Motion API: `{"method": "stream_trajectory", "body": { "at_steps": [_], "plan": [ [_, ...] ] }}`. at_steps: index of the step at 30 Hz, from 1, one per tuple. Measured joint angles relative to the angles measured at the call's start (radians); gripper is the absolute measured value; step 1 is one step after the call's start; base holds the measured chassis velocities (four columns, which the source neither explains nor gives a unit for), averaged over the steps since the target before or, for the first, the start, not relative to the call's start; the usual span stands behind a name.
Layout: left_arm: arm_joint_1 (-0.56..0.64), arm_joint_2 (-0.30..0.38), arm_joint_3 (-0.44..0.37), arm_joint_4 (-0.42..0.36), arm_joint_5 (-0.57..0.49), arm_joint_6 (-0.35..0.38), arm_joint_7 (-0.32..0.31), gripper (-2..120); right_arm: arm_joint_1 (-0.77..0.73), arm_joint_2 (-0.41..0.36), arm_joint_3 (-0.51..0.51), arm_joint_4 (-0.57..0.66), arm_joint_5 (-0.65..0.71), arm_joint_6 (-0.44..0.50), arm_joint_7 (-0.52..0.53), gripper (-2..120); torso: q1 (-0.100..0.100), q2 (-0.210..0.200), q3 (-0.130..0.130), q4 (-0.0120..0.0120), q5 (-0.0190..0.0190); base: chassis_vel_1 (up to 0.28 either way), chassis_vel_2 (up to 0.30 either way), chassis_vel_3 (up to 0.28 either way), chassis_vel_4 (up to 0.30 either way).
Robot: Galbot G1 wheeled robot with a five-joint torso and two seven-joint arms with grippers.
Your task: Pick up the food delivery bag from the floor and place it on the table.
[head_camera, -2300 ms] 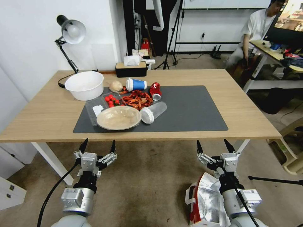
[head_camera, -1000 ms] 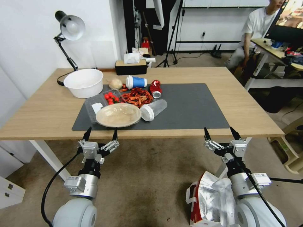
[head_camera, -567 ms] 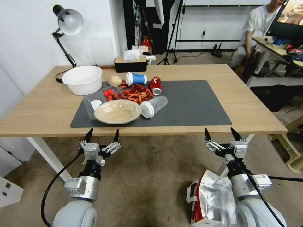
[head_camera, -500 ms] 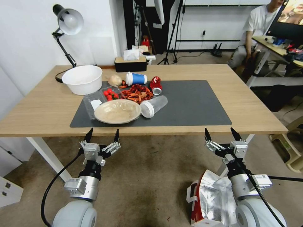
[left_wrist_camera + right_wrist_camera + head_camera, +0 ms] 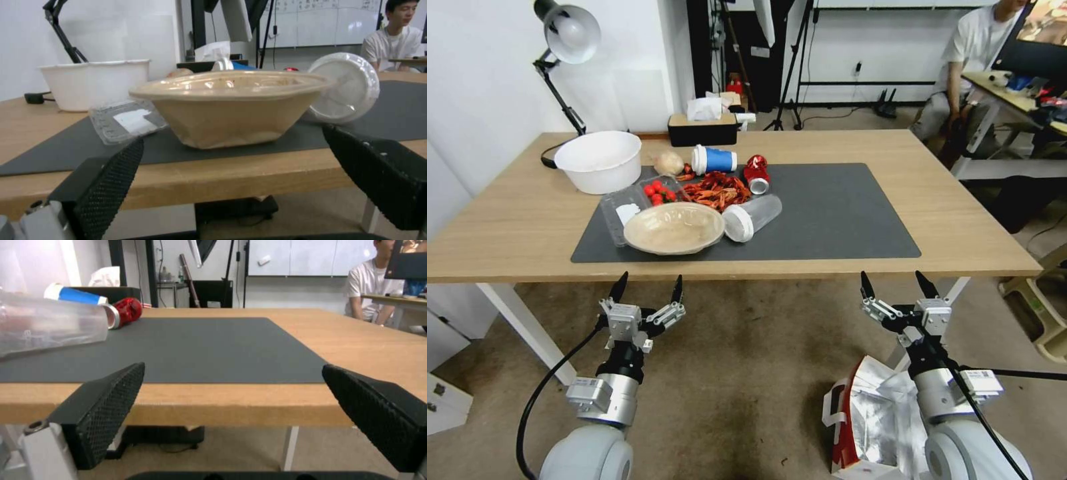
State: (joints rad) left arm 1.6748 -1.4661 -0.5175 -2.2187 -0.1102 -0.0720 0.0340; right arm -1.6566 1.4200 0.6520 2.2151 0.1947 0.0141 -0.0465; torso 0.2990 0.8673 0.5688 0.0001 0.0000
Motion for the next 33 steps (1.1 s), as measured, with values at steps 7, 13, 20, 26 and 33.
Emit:
{"method": "stream_trajectory", "body": {
  "at_steps": [7, 13, 20, 26, 33],
  "plan": [
    [0.005, -0.003, 0.002, 0.002, 0.006, -0.001, 0.002, 100, -0.003, 0.004, -0.004, -0.002, 0.003, 0.001, -0.002, 100, -0.017, -0.038, -0.021, 0.0000, 0.0000, 0.000, 0.000, 0.000, 0.000],
    [0.009, -0.005, 0.002, 0.000, 0.009, -0.002, 0.004, 100, -0.002, 0.001, -0.004, 0.003, 0.011, -0.004, -0.002, 100, -0.027, -0.061, -0.035, 0.0000, 0.0000, 0.000, 0.000, 0.000, 0.000],
    [0.012, -0.007, 0.006, -0.003, 0.013, -0.002, 0.004, 100, -0.007, 0.002, 0.002, 0.004, 0.011, -0.001, -0.003, 100, -0.041, -0.096, -0.055, 0.0000, 0.0000, 0.000, 0.000, 0.000, 0.000],
    [0.013, -0.007, 0.007, -0.003, 0.014, -0.002, 0.004, 100, -0.009, 0.002, 0.004, 0.006, 0.014, 0.000, -0.004, 100, -0.050, -0.117, -0.068, 0.0000, 0.0000, 0.000, 0.000, 0.000, 0.000],
    [0.015, -0.007, 0.007, -0.009, 0.015, -0.002, 0.003, 100, -0.009, 0.002, 0.004, 0.011, 0.018, 0.000, -0.005, 100, -0.064, -0.153, -0.089, 0.0000, 0.0000, 0.000, 0.000, 0.000, 0.000]
  ]
}}
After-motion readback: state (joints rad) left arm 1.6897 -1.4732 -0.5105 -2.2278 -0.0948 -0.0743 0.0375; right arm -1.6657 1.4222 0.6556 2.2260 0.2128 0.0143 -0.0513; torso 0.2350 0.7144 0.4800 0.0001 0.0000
